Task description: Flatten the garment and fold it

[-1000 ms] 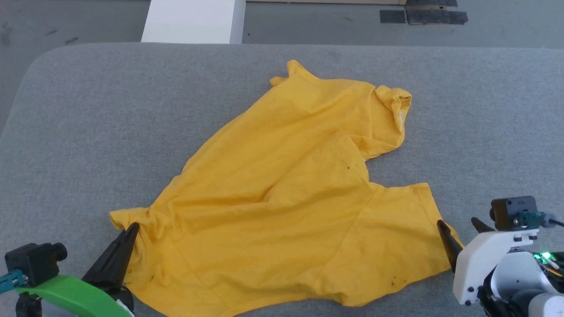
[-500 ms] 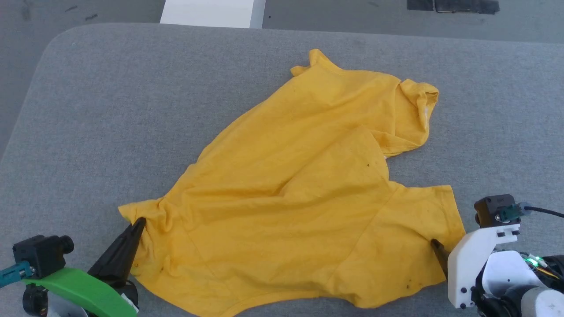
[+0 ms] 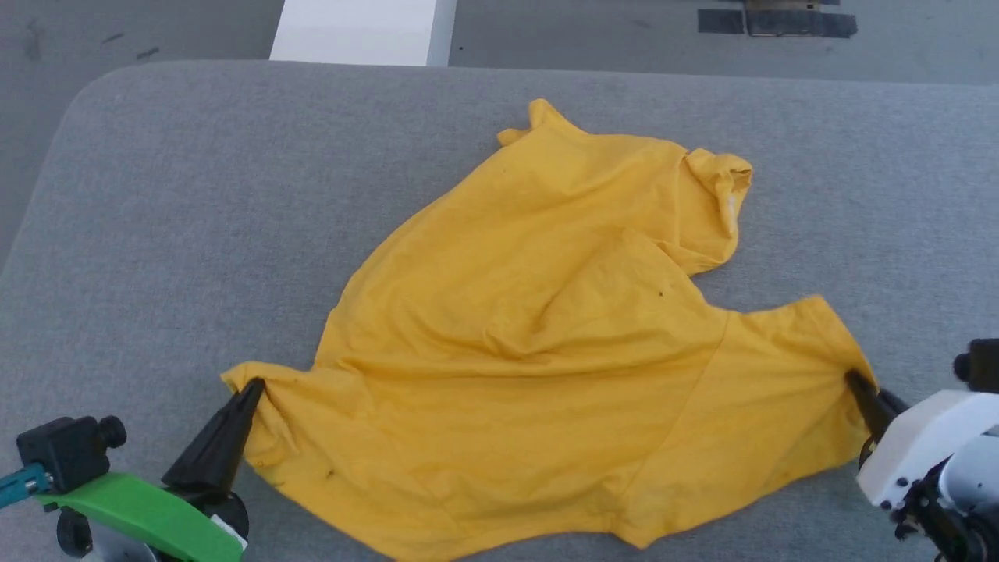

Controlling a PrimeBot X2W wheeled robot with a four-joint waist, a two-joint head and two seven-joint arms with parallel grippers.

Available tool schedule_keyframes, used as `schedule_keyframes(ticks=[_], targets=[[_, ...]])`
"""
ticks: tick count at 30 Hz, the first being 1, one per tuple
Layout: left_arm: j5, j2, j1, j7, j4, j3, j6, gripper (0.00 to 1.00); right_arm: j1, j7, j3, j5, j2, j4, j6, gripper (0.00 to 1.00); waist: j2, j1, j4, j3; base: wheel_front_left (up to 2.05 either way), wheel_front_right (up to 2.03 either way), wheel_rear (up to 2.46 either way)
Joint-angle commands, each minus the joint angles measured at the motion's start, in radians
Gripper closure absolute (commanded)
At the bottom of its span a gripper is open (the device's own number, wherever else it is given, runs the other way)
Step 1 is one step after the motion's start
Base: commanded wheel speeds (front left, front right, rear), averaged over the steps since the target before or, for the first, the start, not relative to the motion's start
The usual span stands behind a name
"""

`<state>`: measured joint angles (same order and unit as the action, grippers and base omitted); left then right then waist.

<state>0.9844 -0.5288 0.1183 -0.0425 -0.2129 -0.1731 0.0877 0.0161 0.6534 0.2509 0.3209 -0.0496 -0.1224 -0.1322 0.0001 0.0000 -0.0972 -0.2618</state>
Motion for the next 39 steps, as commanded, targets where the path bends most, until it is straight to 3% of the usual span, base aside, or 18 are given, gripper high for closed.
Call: schedule_keyframes(ticks=[1,6,12,21,28,32,39], targets=[[0.012,0.002,-0.002,0.012,-0.011,0.011,0.005,1.0,0.033,-0.037,0.01,0.045,-0.001,-0.001,0.002,1.0,-0.0001,0.0,0.023,0.02,0.0,0.0,0.0],[-0.033,0.001,-0.055,0.074,-0.026,0.065,-0.03,1.0,0.104,-0.178,-0.007,0.138,-0.001,-0.027,0.002,1.0,-0.0001,0.0,0.058,0.045,0.0,0.0,0.0],[-0.096,-0.01,-0.195,0.076,-0.026,0.07,-0.072,1.0,0.252,-0.307,-0.054,0.158,-0.001,-0.046,0.002,1.0,-0.0001,0.0,0.095,0.065,0.0,0.0,0.0],[-0.135,-0.026,-0.564,-0.062,0.014,0.017,-0.115,1.0,0.589,-0.303,-0.109,0.042,-0.001,0.005,0.002,1.0,-0.0001,0.0,0.118,0.099,0.0,0.0,0.0],[-0.147,0.012,-0.902,-0.185,0.196,-0.044,-0.144,1.0,0.876,-0.294,-0.132,-0.061,-0.001,0.211,0.002,1.0,-0.0001,0.0,0.132,0.129,0.0,0.0,0.0],[-0.205,0.008,-1.061,-0.23,0.339,-0.091,-0.144,1.0,1.026,-0.311,-0.152,-0.148,-0.001,0.356,0.002,1.0,-0.0001,0.0,0.144,0.135,0.0,0.0,0.0],[-0.275,0.032,-1.278,-0.181,0.553,-0.1,-0.164,1.0,1.226,-0.388,-0.145,-0.233,-0.001,0.598,0.002,1.0,-0.0001,0.0,0.167,0.135,0.0,0.0,0.0]])
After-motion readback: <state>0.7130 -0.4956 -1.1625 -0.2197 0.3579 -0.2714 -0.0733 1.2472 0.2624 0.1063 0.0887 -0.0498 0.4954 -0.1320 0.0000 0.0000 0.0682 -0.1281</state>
